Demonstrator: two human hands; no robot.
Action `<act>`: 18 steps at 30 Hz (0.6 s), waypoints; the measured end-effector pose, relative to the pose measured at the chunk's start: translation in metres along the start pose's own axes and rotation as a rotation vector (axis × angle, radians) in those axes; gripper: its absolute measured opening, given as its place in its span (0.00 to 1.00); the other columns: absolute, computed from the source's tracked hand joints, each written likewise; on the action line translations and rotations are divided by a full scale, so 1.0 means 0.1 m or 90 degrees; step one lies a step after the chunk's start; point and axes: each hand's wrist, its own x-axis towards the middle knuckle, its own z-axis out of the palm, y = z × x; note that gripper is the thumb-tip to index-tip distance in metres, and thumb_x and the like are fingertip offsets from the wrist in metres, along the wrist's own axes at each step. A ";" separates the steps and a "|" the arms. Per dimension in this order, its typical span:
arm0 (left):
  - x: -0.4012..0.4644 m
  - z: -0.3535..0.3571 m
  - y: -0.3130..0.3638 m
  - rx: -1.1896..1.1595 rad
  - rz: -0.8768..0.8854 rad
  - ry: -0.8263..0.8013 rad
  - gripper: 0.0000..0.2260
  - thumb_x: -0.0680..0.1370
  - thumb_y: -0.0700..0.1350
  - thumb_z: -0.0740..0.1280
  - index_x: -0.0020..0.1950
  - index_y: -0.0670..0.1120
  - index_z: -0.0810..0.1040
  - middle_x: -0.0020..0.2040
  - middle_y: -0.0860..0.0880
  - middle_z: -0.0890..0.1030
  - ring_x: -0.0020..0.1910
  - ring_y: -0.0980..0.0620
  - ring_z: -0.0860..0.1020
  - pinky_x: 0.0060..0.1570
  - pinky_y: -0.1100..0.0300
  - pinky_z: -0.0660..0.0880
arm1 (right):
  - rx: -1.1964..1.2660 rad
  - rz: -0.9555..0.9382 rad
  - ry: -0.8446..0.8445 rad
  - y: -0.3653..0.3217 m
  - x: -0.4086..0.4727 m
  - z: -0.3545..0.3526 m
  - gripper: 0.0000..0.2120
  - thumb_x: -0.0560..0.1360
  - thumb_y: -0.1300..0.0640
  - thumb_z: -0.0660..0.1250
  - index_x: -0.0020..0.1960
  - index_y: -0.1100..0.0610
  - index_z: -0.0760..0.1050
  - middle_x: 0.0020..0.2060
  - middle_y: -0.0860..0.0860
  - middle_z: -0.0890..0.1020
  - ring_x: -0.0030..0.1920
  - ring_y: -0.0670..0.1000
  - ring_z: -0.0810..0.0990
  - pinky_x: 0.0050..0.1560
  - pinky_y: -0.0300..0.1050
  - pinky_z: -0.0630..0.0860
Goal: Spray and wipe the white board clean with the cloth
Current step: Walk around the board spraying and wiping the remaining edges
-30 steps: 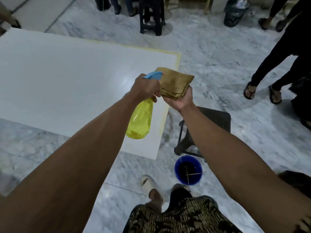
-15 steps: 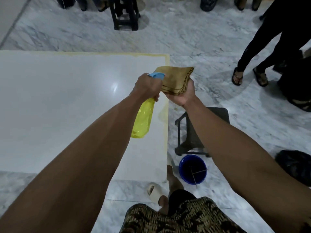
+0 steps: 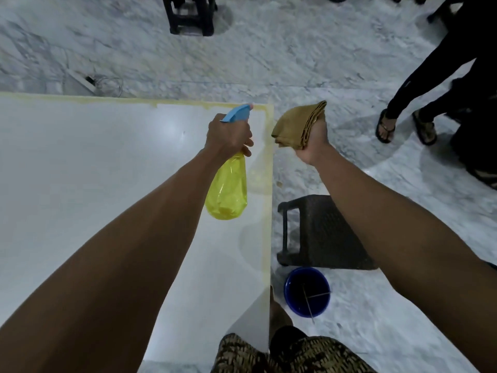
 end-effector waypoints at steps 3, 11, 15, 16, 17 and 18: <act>0.23 -0.07 -0.02 -0.006 0.014 0.001 0.14 0.83 0.37 0.64 0.67 0.42 0.80 0.40 0.42 0.80 0.35 0.47 0.83 0.24 0.59 0.77 | -0.193 -0.078 0.115 -0.16 0.43 0.19 0.34 0.77 0.28 0.46 0.44 0.53 0.78 0.41 0.55 0.80 0.40 0.54 0.79 0.47 0.51 0.75; 0.78 -0.20 -0.46 0.027 0.020 0.021 0.11 0.83 0.38 0.63 0.61 0.47 0.81 0.40 0.43 0.82 0.40 0.44 0.85 0.29 0.59 0.79 | -1.031 -0.140 0.044 0.77 1.20 0.40 0.30 0.83 0.46 0.51 0.80 0.56 0.46 0.80 0.59 0.42 0.79 0.62 0.47 0.77 0.60 0.53; 0.91 -0.19 -0.63 0.044 0.001 0.010 0.19 0.84 0.38 0.61 0.70 0.53 0.81 0.44 0.42 0.82 0.39 0.48 0.84 0.28 0.61 0.80 | -1.070 -0.330 0.122 0.73 1.19 0.32 0.24 0.82 0.47 0.52 0.73 0.57 0.66 0.75 0.60 0.62 0.70 0.62 0.67 0.69 0.55 0.64; 0.94 -0.18 -0.65 0.048 -0.005 0.008 0.19 0.84 0.38 0.62 0.71 0.53 0.80 0.44 0.42 0.82 0.39 0.47 0.84 0.29 0.61 0.80 | -1.023 -0.337 0.121 0.63 1.24 0.31 0.23 0.81 0.46 0.52 0.68 0.58 0.71 0.70 0.60 0.68 0.66 0.61 0.70 0.66 0.53 0.66; 0.97 -0.18 -0.67 0.045 -0.011 0.009 0.19 0.83 0.38 0.62 0.71 0.52 0.80 0.44 0.42 0.82 0.39 0.47 0.84 0.29 0.60 0.81 | -0.953 -0.317 0.113 0.52 1.29 0.32 0.24 0.79 0.44 0.53 0.63 0.59 0.74 0.66 0.61 0.70 0.64 0.61 0.71 0.64 0.52 0.69; 0.99 -0.17 -0.67 0.043 -0.013 0.011 0.19 0.83 0.39 0.62 0.71 0.52 0.80 0.44 0.42 0.82 0.38 0.47 0.84 0.30 0.59 0.82 | -0.894 -0.287 0.098 0.43 1.36 0.31 0.26 0.76 0.42 0.54 0.60 0.60 0.75 0.63 0.61 0.71 0.61 0.61 0.72 0.63 0.52 0.71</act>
